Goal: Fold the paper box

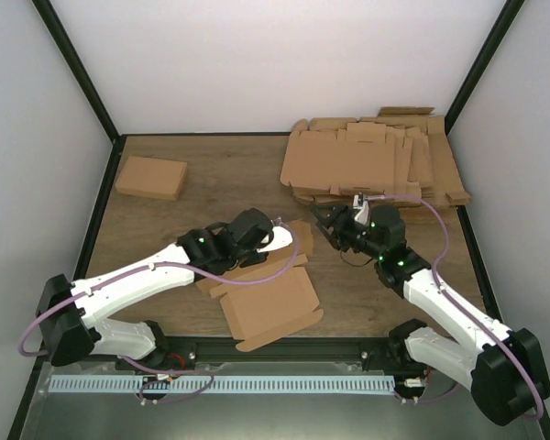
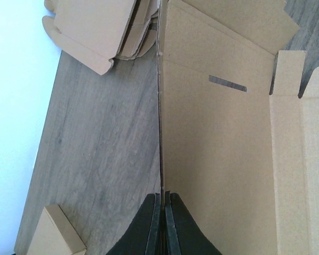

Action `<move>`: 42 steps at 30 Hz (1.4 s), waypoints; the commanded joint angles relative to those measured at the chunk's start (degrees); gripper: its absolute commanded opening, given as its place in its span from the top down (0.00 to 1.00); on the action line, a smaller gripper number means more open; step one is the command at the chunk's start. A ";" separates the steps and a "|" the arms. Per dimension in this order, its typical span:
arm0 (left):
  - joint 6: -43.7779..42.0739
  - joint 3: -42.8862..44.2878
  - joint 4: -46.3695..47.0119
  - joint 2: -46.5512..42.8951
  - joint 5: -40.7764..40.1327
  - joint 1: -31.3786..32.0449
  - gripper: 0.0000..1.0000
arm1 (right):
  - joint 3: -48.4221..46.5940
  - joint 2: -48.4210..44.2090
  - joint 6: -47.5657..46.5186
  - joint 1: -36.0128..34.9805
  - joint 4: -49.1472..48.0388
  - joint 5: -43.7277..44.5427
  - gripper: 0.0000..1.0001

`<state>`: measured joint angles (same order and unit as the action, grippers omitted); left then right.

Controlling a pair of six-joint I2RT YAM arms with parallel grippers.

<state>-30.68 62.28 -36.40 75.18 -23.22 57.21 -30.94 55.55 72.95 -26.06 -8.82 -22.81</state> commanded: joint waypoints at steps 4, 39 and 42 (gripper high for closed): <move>-0.61 -0.59 1.66 0.84 -2.83 1.52 0.96 | -1.17 1.41 11.58 -0.31 -3.93 -2.59 0.42; -0.95 -1.00 6.55 3.80 -7.61 2.78 0.96 | -9.52 13.78 16.81 -7.08 -4.30 -2.24 0.57; -1.16 -1.24 6.57 3.99 -7.47 2.82 0.96 | -9.49 15.84 16.99 -7.07 -5.61 -2.86 0.60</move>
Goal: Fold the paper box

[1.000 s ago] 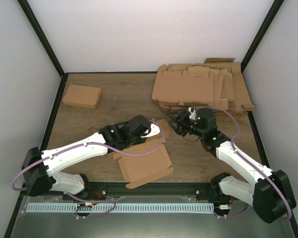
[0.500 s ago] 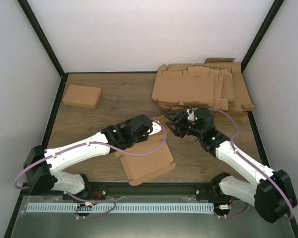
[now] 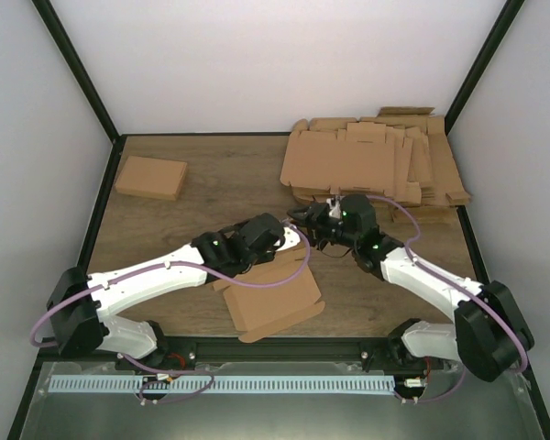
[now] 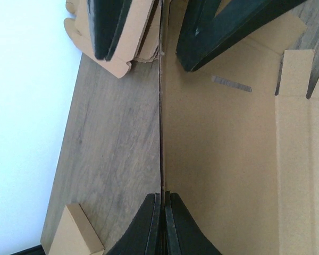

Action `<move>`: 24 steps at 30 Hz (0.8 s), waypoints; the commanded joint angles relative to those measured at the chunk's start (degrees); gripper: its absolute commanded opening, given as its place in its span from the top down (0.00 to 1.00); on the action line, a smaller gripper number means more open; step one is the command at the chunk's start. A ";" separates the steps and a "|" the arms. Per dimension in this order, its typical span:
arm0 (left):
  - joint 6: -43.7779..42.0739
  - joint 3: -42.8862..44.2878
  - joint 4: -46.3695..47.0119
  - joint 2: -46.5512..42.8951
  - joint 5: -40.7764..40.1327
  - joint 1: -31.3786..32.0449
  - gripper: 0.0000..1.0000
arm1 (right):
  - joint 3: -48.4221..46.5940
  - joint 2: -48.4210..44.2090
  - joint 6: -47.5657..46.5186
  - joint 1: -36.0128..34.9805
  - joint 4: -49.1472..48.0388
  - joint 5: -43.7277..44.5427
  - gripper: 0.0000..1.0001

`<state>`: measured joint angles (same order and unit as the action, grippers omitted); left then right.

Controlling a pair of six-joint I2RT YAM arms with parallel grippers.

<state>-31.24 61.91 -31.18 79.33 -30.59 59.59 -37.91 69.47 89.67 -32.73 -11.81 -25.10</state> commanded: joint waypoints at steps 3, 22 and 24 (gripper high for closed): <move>-0.57 -1.00 1.52 0.11 -0.29 0.62 0.96 | -2.29 3.50 0.41 -0.40 -3.35 -0.90 0.62; 6.45 0.49 0.28 -2.82 9.22 1.24 0.25 | 4.81 4.85 -1.55 -0.41 -11.71 -0.23 0.99; 9.43 0.96 0.70 -5.22 12.03 1.11 0.09 | 5.79 4.81 -2.94 -0.40 -13.11 -0.21 0.99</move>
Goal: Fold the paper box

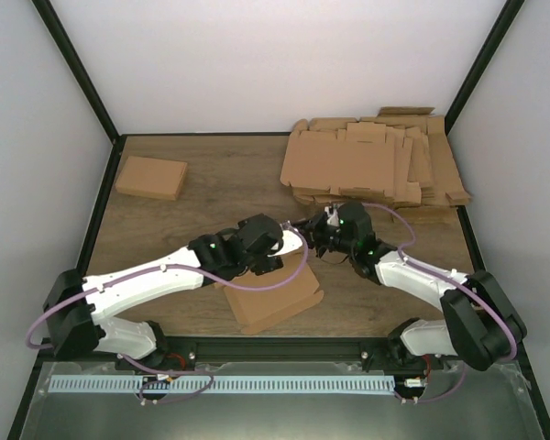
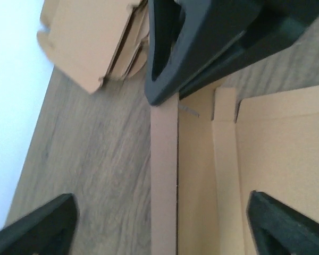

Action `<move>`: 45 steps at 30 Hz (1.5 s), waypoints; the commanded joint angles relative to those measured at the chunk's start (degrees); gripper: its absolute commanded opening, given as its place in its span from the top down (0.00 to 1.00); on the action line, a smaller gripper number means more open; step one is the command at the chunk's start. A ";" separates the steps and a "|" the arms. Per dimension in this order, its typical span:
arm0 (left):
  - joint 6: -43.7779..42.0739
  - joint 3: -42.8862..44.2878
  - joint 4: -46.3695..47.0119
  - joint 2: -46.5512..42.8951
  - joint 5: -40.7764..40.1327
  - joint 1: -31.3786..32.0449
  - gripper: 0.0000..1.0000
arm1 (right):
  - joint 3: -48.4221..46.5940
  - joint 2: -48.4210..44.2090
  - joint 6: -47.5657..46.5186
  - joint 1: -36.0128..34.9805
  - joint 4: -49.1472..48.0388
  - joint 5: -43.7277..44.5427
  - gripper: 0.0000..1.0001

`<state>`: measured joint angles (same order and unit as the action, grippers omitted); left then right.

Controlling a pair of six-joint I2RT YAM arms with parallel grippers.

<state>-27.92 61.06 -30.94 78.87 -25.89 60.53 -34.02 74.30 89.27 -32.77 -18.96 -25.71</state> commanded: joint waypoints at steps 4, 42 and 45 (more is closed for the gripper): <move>15.64 3.94 0.29 -8.57 10.90 -1.63 0.00 | 2.02 0.47 -6.34 -0.38 -5.77 -0.41 0.99; 26.87 -4.55 -1.62 -1.60 55.58 -35.80 0.10 | -12.76 20.58 -22.67 -0.20 -8.80 -10.97 0.99; 26.95 -5.04 -1.58 -0.81 56.33 -35.92 0.17 | -12.90 20.84 -23.17 -0.24 -8.89 -11.05 0.99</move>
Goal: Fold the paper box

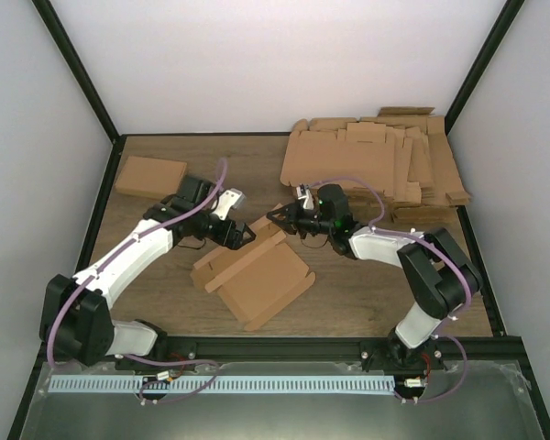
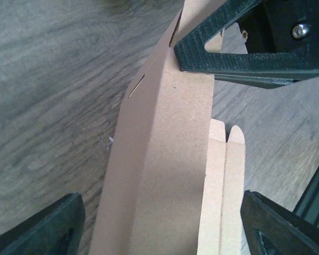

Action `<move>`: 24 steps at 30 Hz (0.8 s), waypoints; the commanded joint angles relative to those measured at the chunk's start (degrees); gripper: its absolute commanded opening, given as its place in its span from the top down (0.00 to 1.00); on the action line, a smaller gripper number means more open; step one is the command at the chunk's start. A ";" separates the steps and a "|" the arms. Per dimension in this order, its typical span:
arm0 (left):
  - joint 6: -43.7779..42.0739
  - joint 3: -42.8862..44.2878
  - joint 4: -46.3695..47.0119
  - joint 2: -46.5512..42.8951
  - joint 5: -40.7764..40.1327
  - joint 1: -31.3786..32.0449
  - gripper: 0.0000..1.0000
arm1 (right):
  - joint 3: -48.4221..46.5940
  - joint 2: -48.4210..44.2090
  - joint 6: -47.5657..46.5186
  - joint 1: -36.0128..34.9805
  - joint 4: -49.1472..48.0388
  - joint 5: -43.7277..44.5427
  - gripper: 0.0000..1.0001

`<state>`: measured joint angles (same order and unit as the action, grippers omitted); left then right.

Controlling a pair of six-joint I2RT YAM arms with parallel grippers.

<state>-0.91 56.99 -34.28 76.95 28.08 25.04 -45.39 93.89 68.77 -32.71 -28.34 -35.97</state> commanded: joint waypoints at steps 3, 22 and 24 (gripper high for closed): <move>-0.14 -1.05 1.68 1.94 2.94 -0.56 0.28 | -1.46 0.42 -3.66 -0.24 1.63 0.50 0.99; 4.95 -3.03 5.76 0.35 5.19 -6.65 0.39 | -0.42 -0.29 -4.96 -0.18 2.49 1.68 0.99; 4.73 -3.00 5.32 1.26 5.32 -6.67 0.42 | -0.47 -0.21 -4.96 -0.18 2.55 1.62 0.99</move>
<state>3.29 54.89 -29.52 76.27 33.15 18.96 -45.45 94.00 65.89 -32.71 -28.29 -35.55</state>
